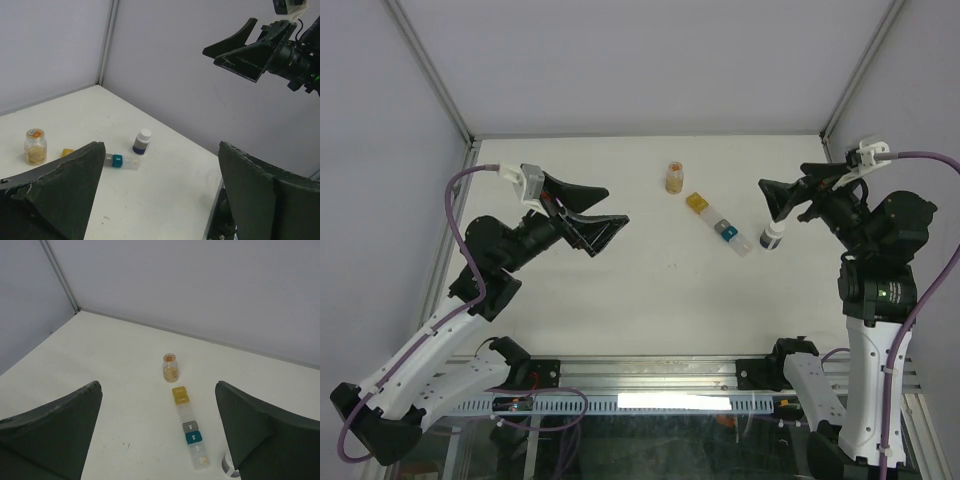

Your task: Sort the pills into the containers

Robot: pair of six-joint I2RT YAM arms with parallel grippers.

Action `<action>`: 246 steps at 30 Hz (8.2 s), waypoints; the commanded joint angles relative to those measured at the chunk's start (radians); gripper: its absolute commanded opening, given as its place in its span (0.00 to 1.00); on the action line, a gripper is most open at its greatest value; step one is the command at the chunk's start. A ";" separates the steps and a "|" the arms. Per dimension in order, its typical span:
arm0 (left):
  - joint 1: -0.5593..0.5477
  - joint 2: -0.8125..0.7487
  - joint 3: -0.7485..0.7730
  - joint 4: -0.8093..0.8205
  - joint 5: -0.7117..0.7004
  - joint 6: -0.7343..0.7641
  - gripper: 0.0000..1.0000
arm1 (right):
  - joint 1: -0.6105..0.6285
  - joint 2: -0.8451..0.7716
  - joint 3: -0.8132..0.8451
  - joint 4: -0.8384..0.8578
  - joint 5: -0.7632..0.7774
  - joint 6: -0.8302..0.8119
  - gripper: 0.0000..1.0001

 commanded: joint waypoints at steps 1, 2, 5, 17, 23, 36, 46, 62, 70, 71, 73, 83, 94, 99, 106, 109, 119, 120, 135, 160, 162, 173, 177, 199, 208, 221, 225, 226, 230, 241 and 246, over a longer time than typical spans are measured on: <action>-0.008 0.003 -0.023 0.110 0.045 -0.025 0.99 | 0.000 0.011 0.012 0.016 -0.011 -0.034 1.00; -0.007 0.008 -0.037 0.138 0.055 -0.029 0.99 | 0.000 0.014 0.008 0.015 -0.023 -0.044 1.00; -0.008 0.016 -0.097 0.254 0.074 -0.055 0.99 | 0.000 0.016 -0.011 0.015 -0.075 -0.082 0.99; -0.007 0.129 -0.184 0.274 -0.054 0.083 0.99 | 0.002 0.037 -0.171 -0.106 -0.378 -0.568 0.99; -0.008 0.173 -0.211 0.236 -0.153 0.114 0.99 | 0.002 0.103 -0.189 -0.168 -0.237 -0.648 0.99; -0.008 0.116 -0.368 0.343 -0.164 0.110 0.99 | -0.002 0.234 -0.224 -0.187 0.117 -0.681 1.00; -0.008 0.081 -0.434 0.372 -0.121 0.080 0.99 | -0.012 0.407 -0.234 -0.134 0.269 -0.629 0.98; -0.007 0.128 -0.484 0.468 -0.060 0.066 0.99 | -0.014 0.536 -0.185 -0.097 0.312 -0.603 0.95; -0.008 0.119 -0.498 0.478 -0.061 0.055 0.99 | -0.013 0.563 -0.183 -0.078 0.338 -0.608 0.91; -0.008 0.118 -0.499 0.478 -0.061 0.054 0.99 | -0.012 0.564 -0.183 -0.076 0.336 -0.607 0.91; -0.008 0.116 -0.502 0.478 -0.058 0.052 0.99 | -0.011 0.564 -0.183 -0.075 0.330 -0.606 0.90; -0.008 0.110 -0.513 0.484 -0.053 0.038 0.99 | 0.040 0.540 -0.176 -0.068 0.311 -0.616 0.88; -0.008 0.089 -0.531 0.506 -0.041 0.018 0.99 | 0.149 0.573 -0.122 -0.112 0.172 -0.639 0.87; -0.008 0.082 -0.543 0.511 -0.038 0.010 0.99 | 0.188 0.710 -0.065 -0.116 0.189 -0.630 0.87; -0.007 0.058 -0.557 0.502 -0.047 0.013 0.99 | 0.220 0.900 0.034 -0.135 0.265 -0.623 0.84; -0.008 0.051 -0.562 0.495 -0.050 0.016 0.99 | 0.239 0.959 0.058 -0.150 0.284 -0.623 0.81; -0.008 0.034 -0.567 0.480 -0.059 0.026 0.99 | 0.279 1.065 0.063 -0.171 0.309 -0.624 0.67; -0.007 0.033 -0.567 0.477 -0.059 0.027 0.99 | 0.281 1.070 0.063 -0.171 0.311 -0.626 0.66; -0.008 0.017 -0.569 0.469 0.041 0.114 0.99 | 0.316 1.061 0.014 -0.202 0.248 -0.709 0.41; -0.184 0.172 -0.706 0.637 0.193 0.610 0.98 | 0.757 0.722 -0.366 -0.184 0.152 -1.183 0.75; -0.206 0.219 -0.670 0.600 0.150 0.655 0.98 | 0.738 0.672 -0.368 -0.183 0.145 -1.159 0.83; -0.241 0.499 -0.464 0.445 0.180 0.880 0.99 | 0.444 0.386 -0.502 -0.233 -0.218 -1.424 0.89; -0.240 0.605 -0.370 0.337 0.193 0.933 0.99 | 0.423 0.431 -0.503 -0.254 -0.201 -1.457 0.91; -0.233 0.863 -0.203 0.160 0.185 0.941 0.61 | 0.392 0.563 -0.484 -0.217 -0.225 -1.422 0.84; -0.236 0.841 -0.258 0.240 0.178 0.875 0.41 | 0.403 0.578 -0.511 -0.199 -0.219 -1.459 0.84; -0.249 0.822 -0.288 0.282 0.156 0.847 0.35 | 0.459 0.642 -0.511 -0.154 -0.102 -1.413 0.65; -0.251 0.809 -0.298 0.288 0.149 0.853 0.33 | 0.462 0.655 -0.491 -0.178 -0.099 -1.408 0.52; -0.252 0.805 -0.300 0.290 0.148 0.856 0.32 | 0.463 0.655 -0.485 -0.185 -0.101 -1.407 0.49; -0.254 0.802 -0.303 0.291 0.136 0.860 0.26 | 0.460 0.660 -0.467 -0.214 -0.100 -1.399 0.41; -0.265 0.795 -0.301 0.267 0.122 0.881 0.17 | 0.440 0.747 -0.376 -0.332 -0.177 -1.363 0.25; -0.276 0.792 -0.295 0.241 0.113 0.899 0.16 | 0.423 0.818 -0.325 -0.392 -0.190 -1.338 0.26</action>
